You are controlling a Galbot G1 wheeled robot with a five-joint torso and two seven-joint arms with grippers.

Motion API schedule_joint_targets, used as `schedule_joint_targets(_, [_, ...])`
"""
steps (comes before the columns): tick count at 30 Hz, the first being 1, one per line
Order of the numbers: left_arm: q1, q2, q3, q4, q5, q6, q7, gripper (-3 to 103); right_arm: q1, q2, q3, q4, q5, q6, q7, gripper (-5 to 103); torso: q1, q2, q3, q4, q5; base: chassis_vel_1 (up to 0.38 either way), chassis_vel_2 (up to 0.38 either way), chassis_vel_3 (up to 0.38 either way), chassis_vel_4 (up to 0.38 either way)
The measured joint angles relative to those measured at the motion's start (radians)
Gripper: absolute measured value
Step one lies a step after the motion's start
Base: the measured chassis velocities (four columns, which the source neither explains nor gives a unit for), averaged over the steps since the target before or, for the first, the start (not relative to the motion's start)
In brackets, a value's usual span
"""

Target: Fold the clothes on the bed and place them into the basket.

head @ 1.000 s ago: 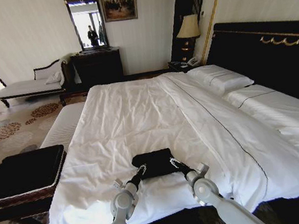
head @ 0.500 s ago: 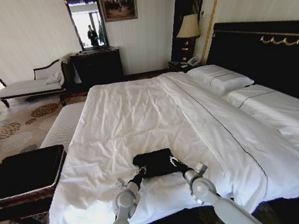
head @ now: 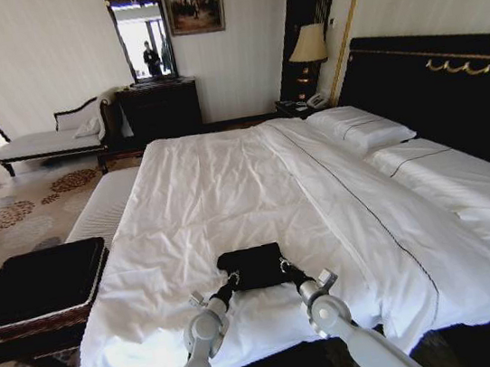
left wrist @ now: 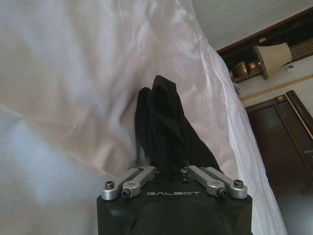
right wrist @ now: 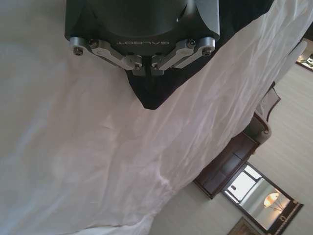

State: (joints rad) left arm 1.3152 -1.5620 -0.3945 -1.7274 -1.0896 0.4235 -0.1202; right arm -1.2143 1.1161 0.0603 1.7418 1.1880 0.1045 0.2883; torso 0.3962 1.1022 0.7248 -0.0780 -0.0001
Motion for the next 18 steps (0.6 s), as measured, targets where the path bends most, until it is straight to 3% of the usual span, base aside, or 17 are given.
schedule_joint_targets(3, [0.025, 0.020, -0.003, -0.083, -0.018, -0.011, -0.001, 11, -0.014, -0.039, -0.008, 0.037, -0.116, 0.089, -0.161, 3, 0.000, 0.000, 0.000, 0.0003, 0.0000, 0.000, 0.000, 0.000, 0.000])
schedule_joint_targets(7, [0.052, 0.033, 0.000, -0.173, -0.030, -0.020, -0.001, 11, -0.017, -0.069, -0.021, 0.071, -0.171, 0.133, -0.219, 3, 0.000, 0.000, 0.000, 0.0001, 0.0000, 0.000, 0.000, 0.000, 0.000])
schedule_joint_targets(12, [0.087, 0.059, -0.002, -0.288, -0.045, -0.021, -0.011, 11, -0.017, -0.074, -0.026, 0.138, -0.220, 0.197, -0.219, 3, 0.000, 0.000, 0.000, 0.0002, 0.0001, 0.000, 0.000, 0.000, 0.000])
schedule_joint_targets(18, [0.108, 0.081, -0.012, -0.334, -0.051, -0.021, -0.018, 11, -0.031, -0.052, -0.028, 0.167, -0.229, 0.226, -0.213, 3, 0.000, 0.000, 0.000, 0.0001, 0.0000, 0.000, 0.000, 0.000, 0.000])
